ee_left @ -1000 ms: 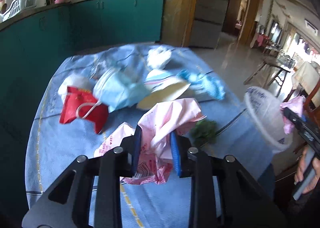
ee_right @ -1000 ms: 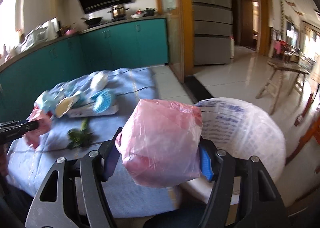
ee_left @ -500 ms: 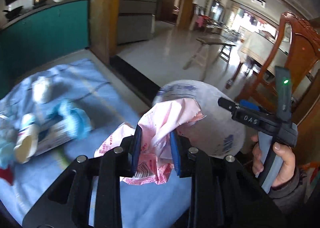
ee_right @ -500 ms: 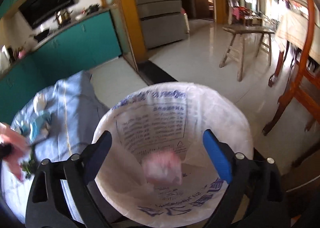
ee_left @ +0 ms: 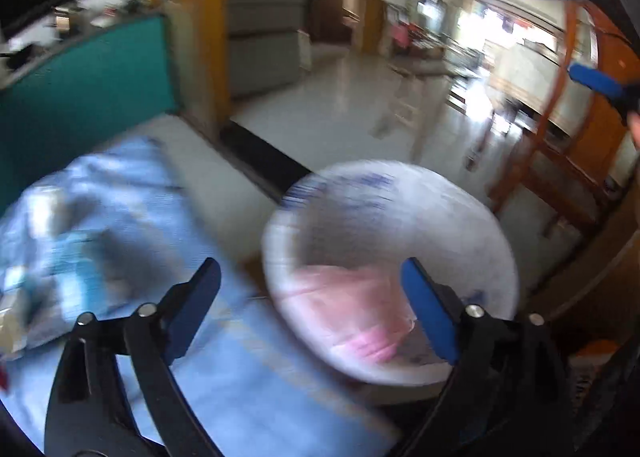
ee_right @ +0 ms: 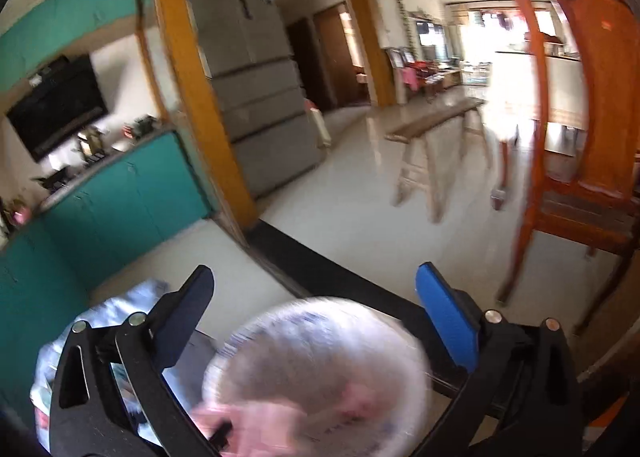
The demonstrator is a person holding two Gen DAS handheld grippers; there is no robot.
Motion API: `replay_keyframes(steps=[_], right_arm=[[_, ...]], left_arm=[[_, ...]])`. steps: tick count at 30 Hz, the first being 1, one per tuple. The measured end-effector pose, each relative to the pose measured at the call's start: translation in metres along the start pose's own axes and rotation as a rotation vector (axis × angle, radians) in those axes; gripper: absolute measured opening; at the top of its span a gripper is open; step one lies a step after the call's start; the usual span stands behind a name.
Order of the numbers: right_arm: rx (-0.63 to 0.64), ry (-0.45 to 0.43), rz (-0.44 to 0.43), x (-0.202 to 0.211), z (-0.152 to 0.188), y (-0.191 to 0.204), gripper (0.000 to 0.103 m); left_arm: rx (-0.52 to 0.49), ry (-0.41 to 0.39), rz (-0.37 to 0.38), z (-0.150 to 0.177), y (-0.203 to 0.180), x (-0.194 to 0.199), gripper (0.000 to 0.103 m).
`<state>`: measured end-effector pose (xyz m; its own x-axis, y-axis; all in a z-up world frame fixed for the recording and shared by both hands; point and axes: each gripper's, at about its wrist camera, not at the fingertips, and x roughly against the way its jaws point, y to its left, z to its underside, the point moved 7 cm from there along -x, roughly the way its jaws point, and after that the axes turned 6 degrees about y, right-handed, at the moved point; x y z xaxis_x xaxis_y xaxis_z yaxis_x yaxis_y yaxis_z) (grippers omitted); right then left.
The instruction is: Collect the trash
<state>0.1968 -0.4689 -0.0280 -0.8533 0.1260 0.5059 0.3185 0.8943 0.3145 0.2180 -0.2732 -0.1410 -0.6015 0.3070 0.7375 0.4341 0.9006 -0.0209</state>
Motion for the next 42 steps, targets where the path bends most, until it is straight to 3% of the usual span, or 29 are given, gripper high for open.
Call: replay_keyframes(steps=[3,6,9,11,13,14,16,20,26,29,32,34,36,42], right_arm=[[0.052,0.027,-0.122,-0.021,-0.010,0.060,0.099],[0.162,0.108,-0.308,-0.051,0.006,0.145,0.099],[0.321,0.205,-0.468,-0.072,0.063,0.215,0.099],[0.410,0.202,-0.526,-0.081,0.104,0.238,0.099],[0.432,0.266,-0.520,-0.099,0.137,0.254,0.099],[0.449,0.342,-0.536,-0.108,0.152,0.265,0.099],[0.491,0.377,-0.566,-0.107,0.170,0.282,0.099],[0.664,0.415,-0.535,-0.102,0.196,0.315,0.099],[0.747,0.474,-0.492,-0.123,0.215,0.319,0.097],[0.707,0.550,-0.511,-0.132,0.222,0.311,0.083],[0.685,0.607,-0.515,-0.138,0.233,0.302,0.062],[0.682,0.636,-0.519,-0.139,0.242,0.299,0.039],[0.692,0.632,-0.545,-0.131,0.242,0.299,0.024],[0.715,0.632,-0.636,-0.102,0.240,0.296,0.019]], left_arm=[[0.074,-0.055,-0.146,0.010,0.050,0.034,0.094],[0.193,-0.085,-0.291,0.028,0.104,0.068,0.095],[0.295,-0.087,-0.429,0.050,0.153,0.096,0.095],[0.342,-0.074,-0.514,0.067,0.184,0.111,0.095],[0.382,-0.063,-0.571,0.079,0.206,0.121,0.095],[0.414,-0.055,-0.595,0.087,0.217,0.125,0.095],[0.468,-0.041,-0.608,0.100,0.233,0.136,0.095],[0.562,-0.045,-0.586,0.116,0.256,0.145,0.095],[0.540,-0.043,-0.566,0.125,0.247,0.145,0.095],[0.526,-0.033,-0.559,0.132,0.237,0.144,0.095],[0.545,-0.032,-0.541,0.139,0.233,0.141,0.095],[0.556,-0.026,-0.529,0.142,0.232,0.139,0.095],[0.558,-0.019,-0.525,0.146,0.230,0.137,0.095],[0.576,-0.013,-0.521,0.152,0.231,0.140,0.095]])
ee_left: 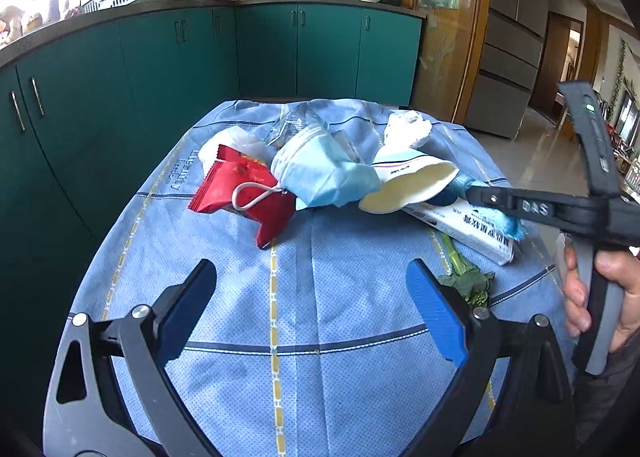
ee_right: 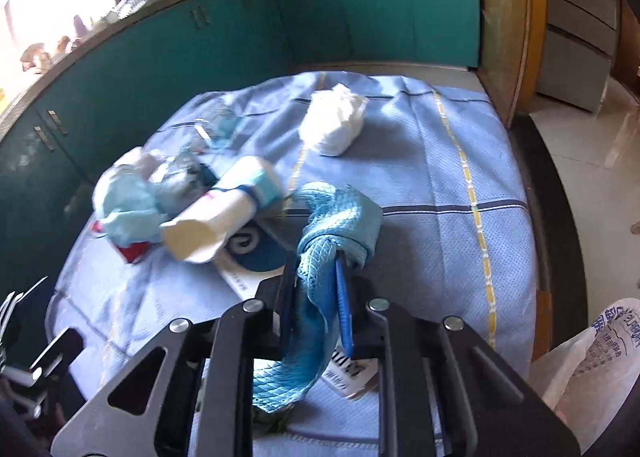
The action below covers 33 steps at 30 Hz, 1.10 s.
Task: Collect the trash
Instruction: 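Grasp the blue cleaning cloth with the right tool, then drop blue cloth into wastebasket with right tool while left tool grasps blue face mask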
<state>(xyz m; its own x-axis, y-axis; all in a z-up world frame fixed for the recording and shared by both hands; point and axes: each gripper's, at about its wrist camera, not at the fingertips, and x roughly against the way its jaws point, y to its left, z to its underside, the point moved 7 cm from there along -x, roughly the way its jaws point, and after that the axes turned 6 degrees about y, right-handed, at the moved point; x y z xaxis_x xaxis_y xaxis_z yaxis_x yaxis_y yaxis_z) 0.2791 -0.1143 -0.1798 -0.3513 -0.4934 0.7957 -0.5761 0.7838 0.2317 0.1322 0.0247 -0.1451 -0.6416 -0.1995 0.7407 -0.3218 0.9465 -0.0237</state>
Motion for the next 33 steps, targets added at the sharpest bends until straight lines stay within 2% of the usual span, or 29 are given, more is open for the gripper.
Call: replay_keyframes(steps=[8,10,14,19,20,22,23,25,28,31,33], right_arm=[[0.137,0.020,-0.146,0.018,0.019,0.036,0.021],[0.132,0.011,-0.179,0.022,0.019,0.038,0.021],[0.063,-0.002,-0.099,0.020,0.015,0.017,0.024],[0.005,-0.021,0.067,0.018,0.010,-0.010,0.040],[0.001,-0.024,0.070,0.019,0.009,-0.012,0.043],[-0.007,-0.031,0.055,0.021,0.009,-0.015,0.056],[-0.006,-0.035,0.051,0.022,0.009,-0.015,0.057],[0.007,-0.031,0.069,0.021,0.011,-0.015,0.058],[-0.010,-0.033,0.129,0.021,0.010,-0.027,0.058],[-0.060,-0.031,0.078,0.024,0.010,-0.036,0.058],[-0.074,-0.023,0.038,0.021,0.011,-0.035,0.058]], left_arm=[[0.060,0.004,-0.004,0.002,0.016,-0.001,0.095],[0.071,0.009,-0.001,0.003,0.018,-0.002,0.095],[0.066,0.017,-0.001,0.006,0.016,-0.004,0.095],[0.030,0.039,0.020,0.011,0.003,-0.011,0.095],[0.017,0.046,0.022,0.011,-0.001,-0.013,0.095],[-0.006,0.044,0.011,0.012,-0.006,-0.015,0.095],[-0.019,0.036,-0.014,0.011,-0.007,-0.017,0.095],[-0.038,0.023,-0.080,0.006,-0.003,-0.019,0.095],[-0.009,0.019,-0.099,-0.002,0.008,-0.023,0.095],[0.034,0.025,-0.074,-0.011,0.016,-0.028,0.096],[0.022,0.052,-0.047,-0.015,0.013,-0.038,0.096]])
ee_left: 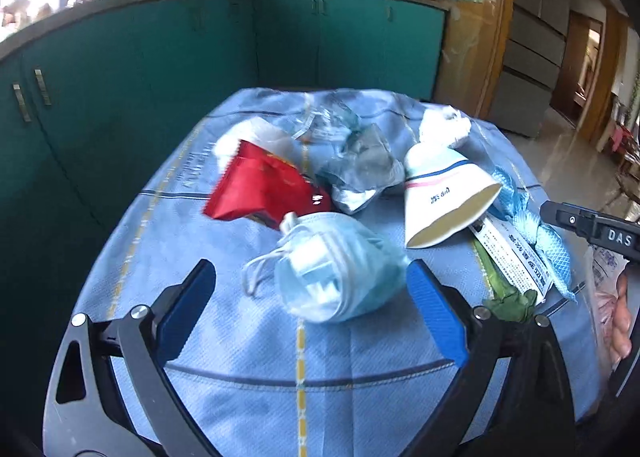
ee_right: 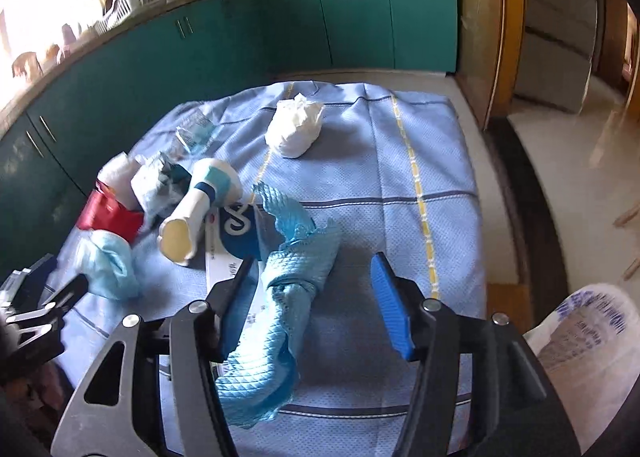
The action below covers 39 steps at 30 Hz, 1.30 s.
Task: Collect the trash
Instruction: 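Drop blue cloth into wastebasket with right tool while left tool grasps blue face mask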
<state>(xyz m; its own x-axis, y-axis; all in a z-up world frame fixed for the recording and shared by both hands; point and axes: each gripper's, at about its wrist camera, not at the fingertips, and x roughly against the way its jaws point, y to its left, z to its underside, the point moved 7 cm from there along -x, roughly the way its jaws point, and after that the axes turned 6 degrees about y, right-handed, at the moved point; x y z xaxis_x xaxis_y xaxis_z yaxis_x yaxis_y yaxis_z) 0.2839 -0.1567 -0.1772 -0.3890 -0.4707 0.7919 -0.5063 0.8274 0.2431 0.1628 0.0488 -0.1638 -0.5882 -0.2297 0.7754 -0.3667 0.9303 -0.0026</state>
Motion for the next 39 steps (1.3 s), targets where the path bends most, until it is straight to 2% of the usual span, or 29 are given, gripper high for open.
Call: replay_keyframes(steps=[3,5,6,8,10,11,12,13,16,25,28,30,32,35,39], right_arm=[[0.024,0.028,-0.015,-0.010,0.004,0.010,0.058],[0.042,0.050,-0.017,-0.019,0.007,0.017,0.058],[0.055,0.065,-0.011,-0.025,0.009,0.019,0.058],[0.074,0.067,-0.017,-0.028,0.012,0.025,0.057],[0.088,0.061,-0.012,-0.026,0.011,0.028,0.047],[0.099,0.056,0.002,-0.024,0.011,0.029,0.043],[0.107,0.054,0.003,-0.023,0.011,0.030,0.032],[0.111,0.054,0.001,-0.023,0.012,0.031,0.028],[0.123,0.042,0.007,-0.020,0.013,0.032,0.022],[0.088,-0.093,-0.003,0.026,0.009,0.017,0.022],[0.066,-0.126,0.031,0.039,0.013,0.004,0.022],[0.015,-0.168,0.087,0.055,0.016,-0.019,0.022],[-0.083,-0.223,0.179,0.077,0.026,-0.053,0.022],[-0.253,-0.266,0.317,0.102,0.059,-0.109,0.022],[-0.429,-0.241,0.456,0.124,0.112,-0.167,0.022]], left_arm=[[-0.026,0.027,-0.006,-0.002,-0.006,-0.016,0.095],[-0.045,0.047,-0.010,0.000,-0.009,-0.026,0.077],[-0.053,0.067,-0.002,0.003,-0.011,-0.030,0.061],[-0.061,0.080,0.012,0.008,-0.013,-0.033,0.042],[-0.068,0.069,0.007,0.010,-0.014,-0.030,0.028],[-0.074,0.066,0.011,0.010,-0.015,-0.027,0.025],[-0.078,0.058,0.013,0.010,-0.017,-0.024,0.020],[-0.085,0.047,0.014,0.009,-0.018,-0.020,0.018],[-0.107,0.010,0.019,0.008,-0.027,-0.003,0.016],[-0.209,-0.092,0.053,0.006,-0.067,0.046,0.016],[-0.230,-0.107,0.080,0.006,-0.081,0.056,0.016],[-0.254,-0.112,0.115,0.007,-0.097,0.060,0.016],[-0.283,-0.110,0.157,0.008,-0.115,0.065,0.016],[-0.333,-0.114,0.224,0.014,-0.145,0.070,0.016],[-0.394,-0.102,0.317,0.021,-0.186,0.071,0.016]])
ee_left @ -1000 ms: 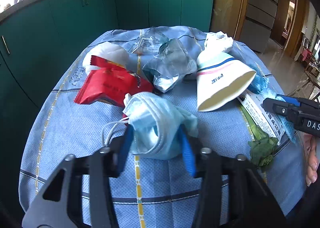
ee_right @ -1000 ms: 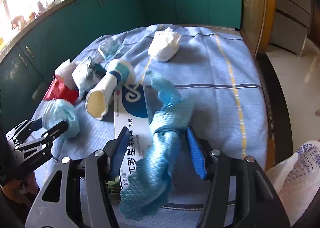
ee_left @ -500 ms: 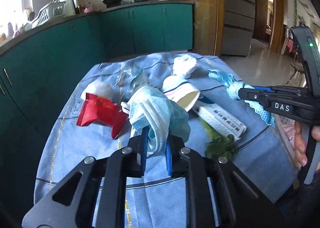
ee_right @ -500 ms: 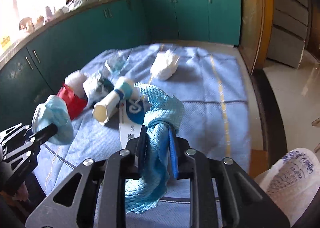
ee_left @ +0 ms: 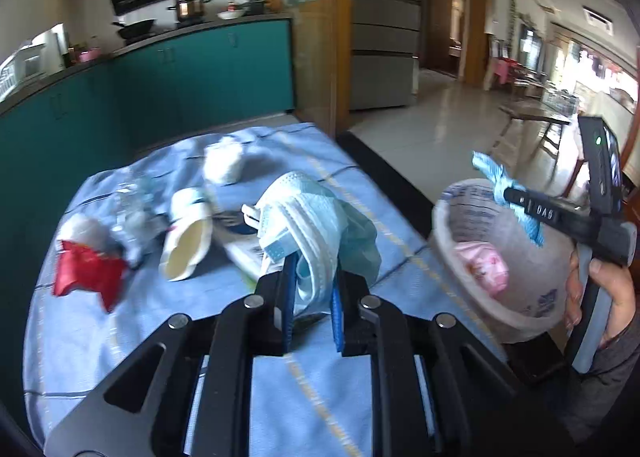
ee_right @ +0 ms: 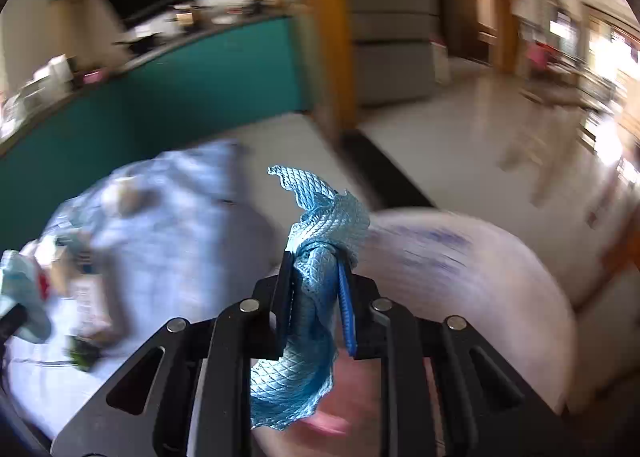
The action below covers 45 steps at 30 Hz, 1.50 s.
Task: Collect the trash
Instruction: 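Drop blue cloth into wastebasket with right tool while left tool grasps blue face mask, then open the left tool over the wastebasket to drop the face mask, then grasp white plastic bag with left tool while right tool grasps striped paper cup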
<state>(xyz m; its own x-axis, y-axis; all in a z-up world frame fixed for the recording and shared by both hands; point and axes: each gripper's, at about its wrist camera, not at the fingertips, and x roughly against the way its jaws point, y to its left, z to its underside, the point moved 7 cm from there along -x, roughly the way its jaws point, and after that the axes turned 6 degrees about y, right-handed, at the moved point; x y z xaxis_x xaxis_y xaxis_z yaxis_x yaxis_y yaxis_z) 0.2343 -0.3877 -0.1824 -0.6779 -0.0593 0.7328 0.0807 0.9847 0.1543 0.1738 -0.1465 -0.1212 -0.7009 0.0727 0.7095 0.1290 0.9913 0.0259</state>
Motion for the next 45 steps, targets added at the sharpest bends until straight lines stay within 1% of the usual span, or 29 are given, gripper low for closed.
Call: replay_keyframes(steps=[3,5,6,7,8,9,10,13,14,15,16,18,19,20,21,22,24,28,30,32,34,36,38,39,40,41,43,44,45], right_arm=[[-0.086,0.023,0.056,0.001,0.012,-0.041,0.022],[-0.139,0.036,0.090,0.000,0.017,-0.060,0.022],[-0.169,0.038,0.111,-0.001,0.018,-0.070,0.025],[-0.218,0.033,0.142,0.000,0.018,-0.080,0.035],[-0.246,0.022,0.143,0.003,0.018,-0.085,0.041],[-0.265,0.000,0.125,0.008,0.017,-0.089,0.050],[-0.283,-0.029,0.114,0.013,0.016,-0.093,0.054],[-0.323,-0.126,0.134,0.033,0.009,-0.098,0.060],[-0.360,-0.181,0.152,0.045,0.008,-0.105,0.061],[-0.383,-0.207,0.160,0.049,0.005,-0.110,0.065],[-0.408,-0.234,0.166,0.054,0.004,-0.115,0.066],[-0.449,-0.265,0.173,0.062,0.005,-0.124,0.066],[-0.455,-0.264,0.173,0.062,0.006,-0.127,0.066],[-0.456,-0.258,0.173,0.061,0.006,-0.127,0.066],[-0.454,-0.250,0.173,0.058,0.005,-0.126,0.066],[-0.450,-0.244,0.169,0.056,0.005,-0.124,0.066],[-0.438,-0.242,0.165,0.053,0.003,-0.119,0.066],[-0.375,-0.228,0.132,0.043,-0.005,-0.098,0.069],[-0.313,-0.210,0.100,0.036,-0.009,-0.078,0.069],[-0.235,-0.182,0.037,0.027,-0.013,-0.050,0.070],[-0.134,-0.139,-0.064,0.016,-0.016,-0.010,0.071],[-0.028,-0.106,-0.122,0.009,-0.016,0.030,0.072],[0.089,-0.070,-0.191,0.002,-0.015,0.078,0.072],[0.136,-0.037,-0.245,-0.003,-0.015,0.104,0.072],[0.175,0.005,-0.307,-0.008,-0.013,0.130,0.072],[0.233,0.071,-0.383,-0.017,-0.012,0.169,0.072],[0.314,0.130,-0.437,-0.026,-0.014,0.218,0.072],[0.377,0.136,-0.431,-0.032,-0.018,0.249,0.072],[0.413,0.135,-0.431,-0.032,-0.016,0.272,0.072]], left_arm=[[-0.055,0.006,0.075,-0.008,-0.035,-0.011,0.016],[-0.096,0.008,0.142,-0.014,-0.064,-0.018,0.016],[-0.110,0.009,0.164,-0.016,-0.076,-0.020,0.016],[-0.128,0.010,0.193,-0.017,-0.089,-0.024,0.016],[-0.145,0.015,0.229,-0.018,-0.105,-0.028,0.016],[-0.159,0.020,0.264,-0.018,-0.117,-0.031,0.016],[-0.171,0.024,0.296,-0.018,-0.129,-0.033,0.016],[-0.225,0.040,0.370,-0.017,-0.165,-0.044,0.017],[-0.238,0.047,0.376,-0.016,-0.172,-0.048,0.018],[-0.262,0.049,0.381,-0.015,-0.180,-0.053,0.019],[-0.282,0.044,0.381,-0.013,-0.187,-0.056,0.023],[-0.316,0.026,0.390,-0.013,-0.196,-0.060,0.038],[-0.322,0.020,0.389,-0.014,-0.198,-0.062,0.061],[-0.323,0.007,0.380,-0.016,-0.198,-0.062,0.079],[-0.319,-0.009,0.371,-0.017,-0.196,-0.062,0.082],[-0.316,-0.018,0.367,-0.018,-0.192,-0.061,0.082],[-0.295,-0.021,0.320,-0.022,-0.176,-0.062,0.082],[-0.190,-0.056,0.159,-0.033,-0.106,-0.061,0.082],[-0.128,-0.079,0.014,-0.036,-0.050,-0.056,0.082],[-0.066,-0.080,-0.143,-0.033,0.011,-0.050,0.082],[-0.013,-0.069,-0.245,-0.030,0.061,-0.045,0.082],[0.059,-0.039,-0.327,-0.024,0.118,-0.041,0.082],[0.122,-0.007,-0.388,-0.020,0.168,-0.038,0.082],[0.137,-0.005,-0.404,-0.022,0.182,-0.036,0.082],[0.151,-0.004,-0.424,-0.023,0.198,-0.035,0.083],[0.160,0.001,-0.439,-0.027,0.217,-0.037,0.085],[0.177,0.004,-0.451,-0.030,0.246,-0.041,0.085],[0.212,-0.002,-0.458,-0.031,0.263,-0.042,0.085],[0.251,-0.008,-0.441,-0.030,0.278,-0.040,0.085]])
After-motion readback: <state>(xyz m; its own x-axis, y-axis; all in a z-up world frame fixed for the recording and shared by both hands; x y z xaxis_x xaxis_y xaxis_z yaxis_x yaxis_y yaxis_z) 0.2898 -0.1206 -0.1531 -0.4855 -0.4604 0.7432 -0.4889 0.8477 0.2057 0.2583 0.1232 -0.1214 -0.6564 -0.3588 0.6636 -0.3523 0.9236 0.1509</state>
